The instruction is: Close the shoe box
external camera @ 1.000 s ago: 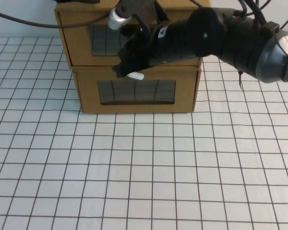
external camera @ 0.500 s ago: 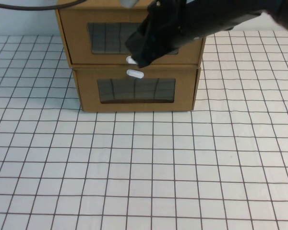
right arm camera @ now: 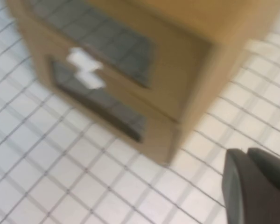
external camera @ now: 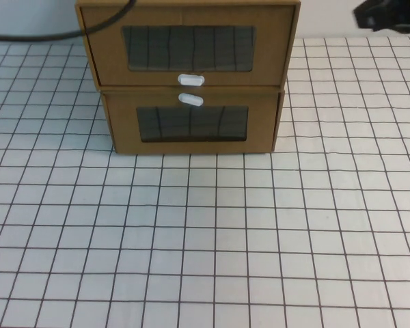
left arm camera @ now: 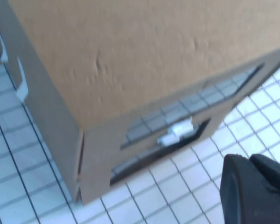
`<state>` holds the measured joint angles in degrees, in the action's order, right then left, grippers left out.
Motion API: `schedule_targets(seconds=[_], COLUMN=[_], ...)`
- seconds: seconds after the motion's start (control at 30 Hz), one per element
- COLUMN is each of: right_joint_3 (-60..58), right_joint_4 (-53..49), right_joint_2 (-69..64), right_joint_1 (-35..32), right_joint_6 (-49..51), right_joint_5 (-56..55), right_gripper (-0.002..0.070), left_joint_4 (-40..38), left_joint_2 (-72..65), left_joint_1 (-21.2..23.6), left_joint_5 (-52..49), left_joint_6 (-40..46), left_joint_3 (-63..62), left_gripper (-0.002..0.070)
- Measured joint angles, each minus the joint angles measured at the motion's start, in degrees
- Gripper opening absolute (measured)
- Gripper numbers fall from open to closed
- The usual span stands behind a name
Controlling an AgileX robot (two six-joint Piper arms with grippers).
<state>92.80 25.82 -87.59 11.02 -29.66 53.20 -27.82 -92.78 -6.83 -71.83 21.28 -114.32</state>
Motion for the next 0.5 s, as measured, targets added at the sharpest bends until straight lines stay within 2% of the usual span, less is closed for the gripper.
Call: schedule_targets(seconds=[0.27, 0.5], right_joint_3=[-21.9, -38.7], right_joint_4=[1.9, 4.2], right_joint_2=[19.0, 33.8], right_joint_1=[-12.0, -13.0], right_joint_6=[0.0, 0.0], right_joint_5=[-15.8, -28.3], right_gripper=[-0.0013, -0.0013], left_joint_4=[0.4, 0.4], left_joint_2=[15.7, 35.5], left_joint_1=[0.0, 0.0], left_joint_5=[13.9, 33.9], left_joint_6=[2.1, 2.2], left_joint_3=[29.1, 58.7], left_gripper=[-0.0005, -0.0005])
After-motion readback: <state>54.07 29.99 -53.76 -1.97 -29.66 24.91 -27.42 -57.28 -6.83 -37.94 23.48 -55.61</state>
